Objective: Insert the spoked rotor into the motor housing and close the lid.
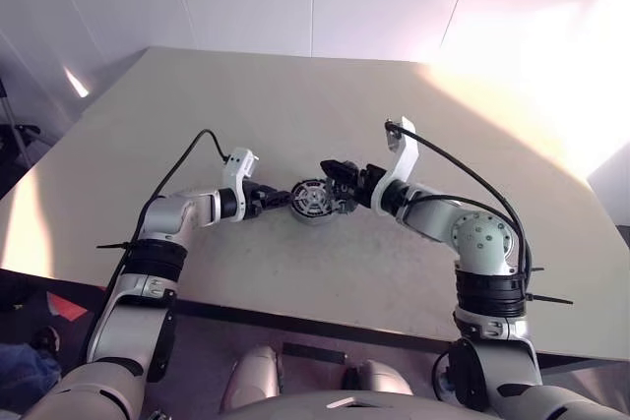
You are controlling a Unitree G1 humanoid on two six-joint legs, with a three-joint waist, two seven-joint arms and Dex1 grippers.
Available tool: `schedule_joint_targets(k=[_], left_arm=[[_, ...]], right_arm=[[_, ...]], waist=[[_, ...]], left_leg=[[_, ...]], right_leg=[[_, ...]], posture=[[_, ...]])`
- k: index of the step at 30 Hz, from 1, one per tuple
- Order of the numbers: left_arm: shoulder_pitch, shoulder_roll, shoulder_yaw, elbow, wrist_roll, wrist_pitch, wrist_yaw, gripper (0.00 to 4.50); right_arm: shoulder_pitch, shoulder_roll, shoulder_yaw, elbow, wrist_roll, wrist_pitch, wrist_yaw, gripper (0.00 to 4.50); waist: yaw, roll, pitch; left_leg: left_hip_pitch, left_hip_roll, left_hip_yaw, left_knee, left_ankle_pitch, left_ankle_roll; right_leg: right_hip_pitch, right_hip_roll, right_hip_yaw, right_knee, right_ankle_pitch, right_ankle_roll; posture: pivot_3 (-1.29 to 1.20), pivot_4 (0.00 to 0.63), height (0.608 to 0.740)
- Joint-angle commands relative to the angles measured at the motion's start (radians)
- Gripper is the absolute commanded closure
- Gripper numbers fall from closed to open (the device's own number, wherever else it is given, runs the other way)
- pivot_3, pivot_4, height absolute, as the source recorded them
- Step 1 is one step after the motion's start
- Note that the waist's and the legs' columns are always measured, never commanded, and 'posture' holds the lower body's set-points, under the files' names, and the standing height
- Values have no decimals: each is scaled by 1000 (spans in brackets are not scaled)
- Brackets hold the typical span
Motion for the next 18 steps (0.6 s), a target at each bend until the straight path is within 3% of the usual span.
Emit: schedule_joint_targets(k=[1,18], left_arm=[[-4,13,26,-34,-7,-6,5,948],[18,13,42,-51,-11,-4,23,948]], right_arm=[[-37,10,19,-61,-3,11,20,851],[-87,17,96,-68,-100,18,119,851]], waist=[[0,0,0],[0,0,0]], left_leg=[[0,0,0,0,0,0],[1,0,0,0,0,0]], right_leg=[[0,0,0,0,0,0],[0,0,0,0,0,0]], posture=[[0,0,740],[0,0,740]])
